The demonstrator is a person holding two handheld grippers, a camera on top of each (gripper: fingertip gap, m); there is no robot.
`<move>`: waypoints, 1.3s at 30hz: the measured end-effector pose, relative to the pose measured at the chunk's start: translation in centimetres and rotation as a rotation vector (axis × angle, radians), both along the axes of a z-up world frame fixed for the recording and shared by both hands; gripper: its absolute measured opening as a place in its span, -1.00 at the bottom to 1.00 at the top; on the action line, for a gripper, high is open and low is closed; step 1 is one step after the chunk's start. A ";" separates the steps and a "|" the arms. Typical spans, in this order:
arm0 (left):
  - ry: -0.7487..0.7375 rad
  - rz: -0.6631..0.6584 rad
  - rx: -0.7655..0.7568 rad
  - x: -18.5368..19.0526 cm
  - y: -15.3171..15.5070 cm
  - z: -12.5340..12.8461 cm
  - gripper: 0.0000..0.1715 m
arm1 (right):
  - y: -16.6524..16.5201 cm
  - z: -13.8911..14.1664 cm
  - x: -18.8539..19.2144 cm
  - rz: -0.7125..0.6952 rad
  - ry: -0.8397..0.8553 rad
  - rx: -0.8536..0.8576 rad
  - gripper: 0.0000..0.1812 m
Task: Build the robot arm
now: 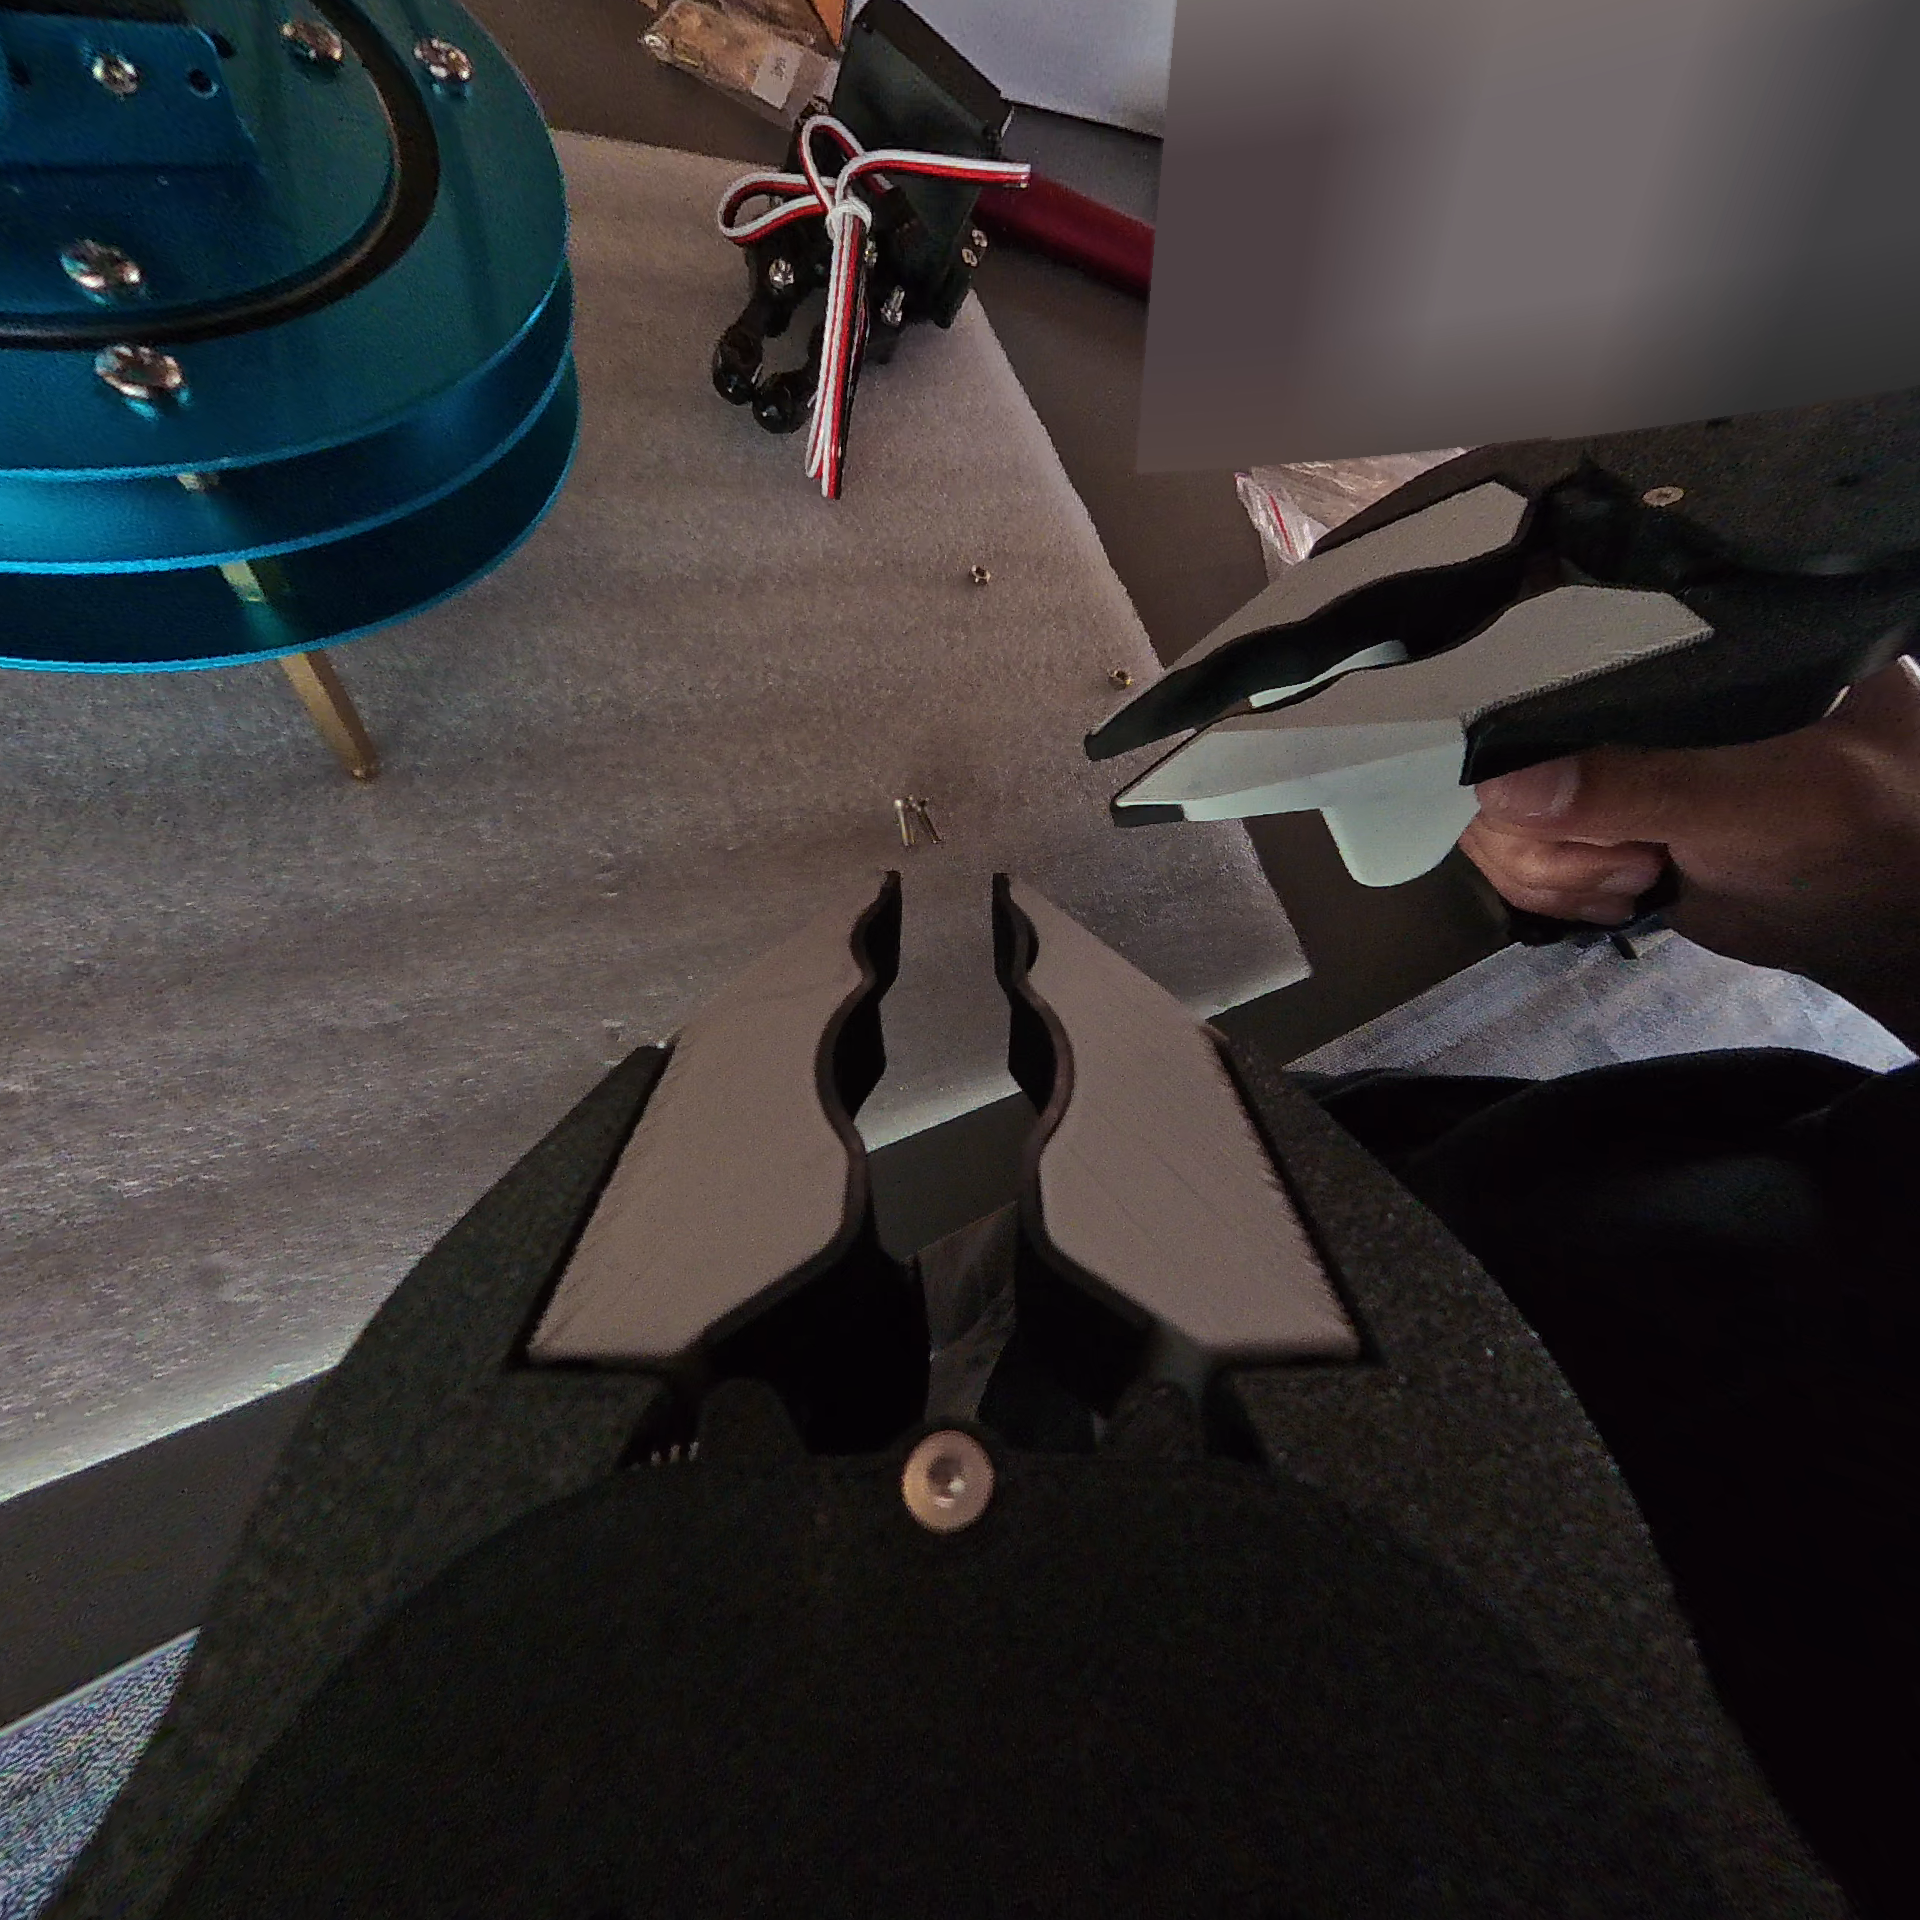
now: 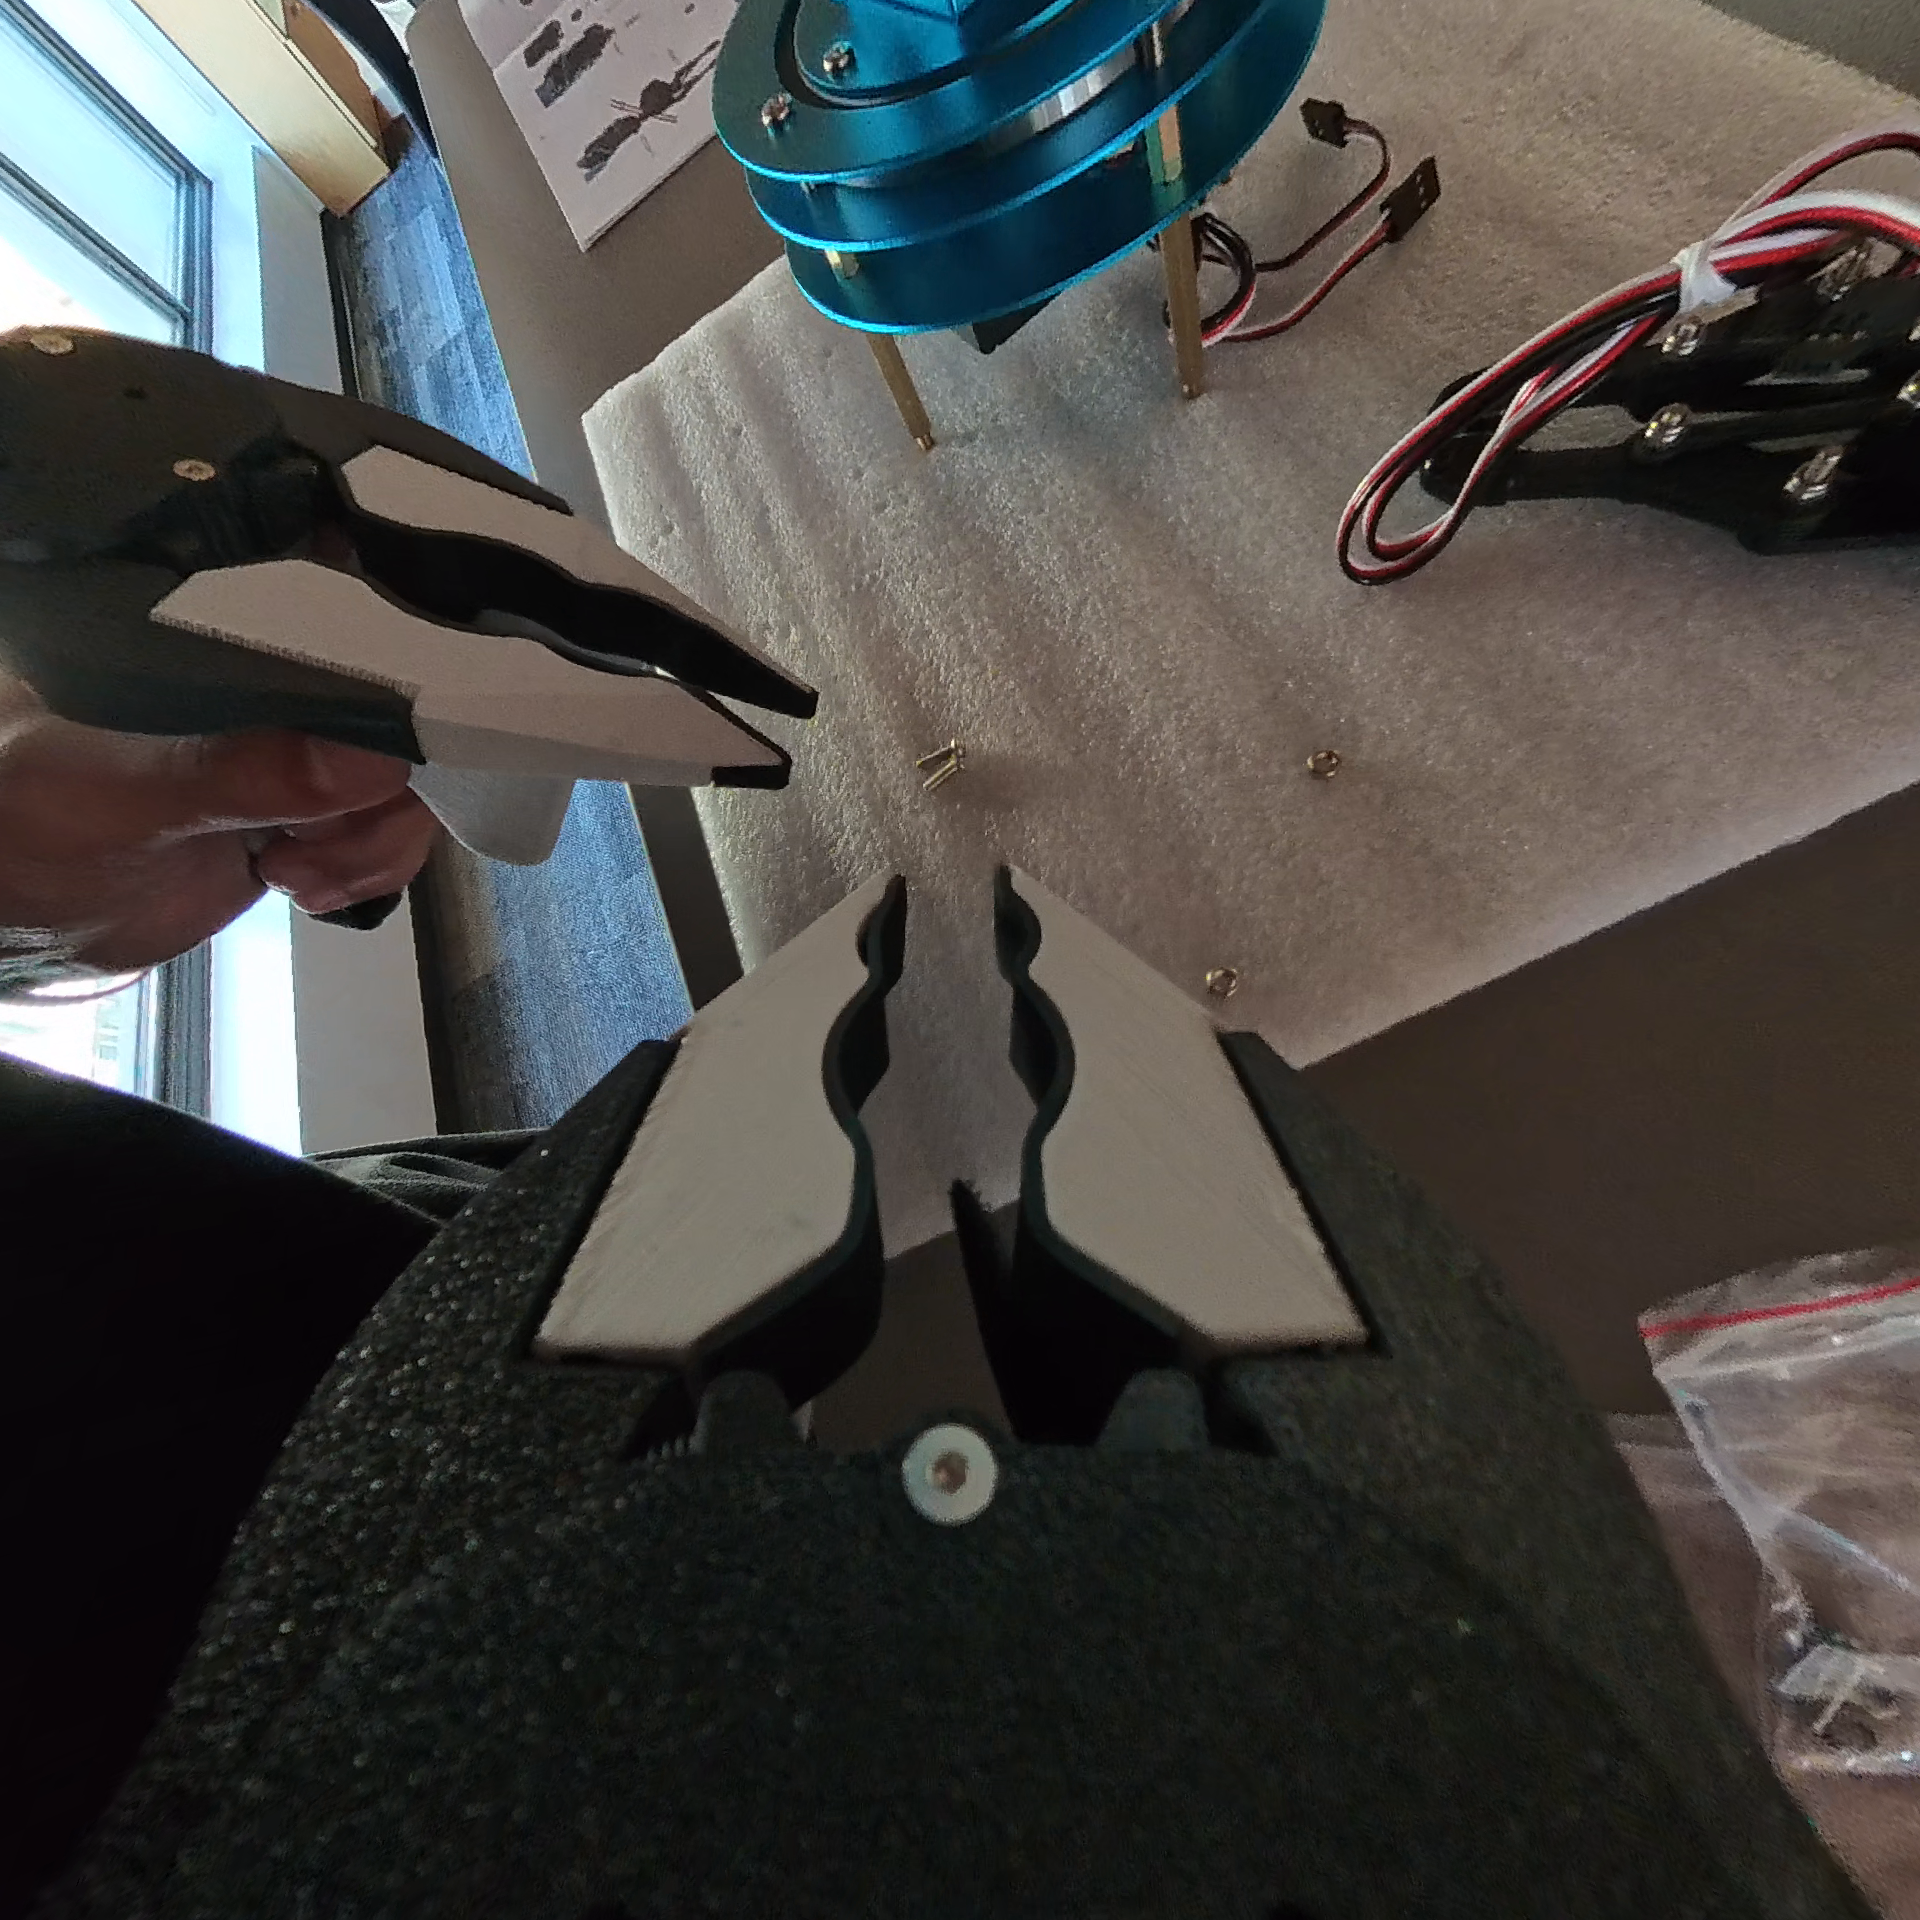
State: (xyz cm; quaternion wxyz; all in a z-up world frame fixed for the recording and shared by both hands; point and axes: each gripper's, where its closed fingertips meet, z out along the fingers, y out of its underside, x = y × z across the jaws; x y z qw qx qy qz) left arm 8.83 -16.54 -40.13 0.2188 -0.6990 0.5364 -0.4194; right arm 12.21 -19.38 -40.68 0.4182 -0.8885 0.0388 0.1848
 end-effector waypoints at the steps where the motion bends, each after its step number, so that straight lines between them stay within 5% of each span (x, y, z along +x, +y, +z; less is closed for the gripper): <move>1: -0.003 0.003 0.004 0.0 -0.1 0.1 -0.81 | -0.1 0.1 0.0 -0.005 0.001 0.002 -0.83; 13: 0.013 -0.043 -0.022 1.7 -1.5 0.5 -0.81 | -3.8 1.0 2.3 -0.111 0.022 0.002 -0.82; 22: -0.018 -0.256 0.006 7.2 -7.4 1.4 -0.81 | -11.1 0.2 11.1 -0.336 -0.080 -0.059 -0.78; 29: -0.022 -0.332 -0.004 11.2 -10.3 1.6 -0.81 | -10.7 -0.2 11.1 -0.275 -0.140 -0.066 -0.78; 39: 0.059 -0.278 0.023 8.6 -8.5 0.1 -0.80 | -10.6 -1.9 11.0 -0.228 -0.149 -0.138 -0.85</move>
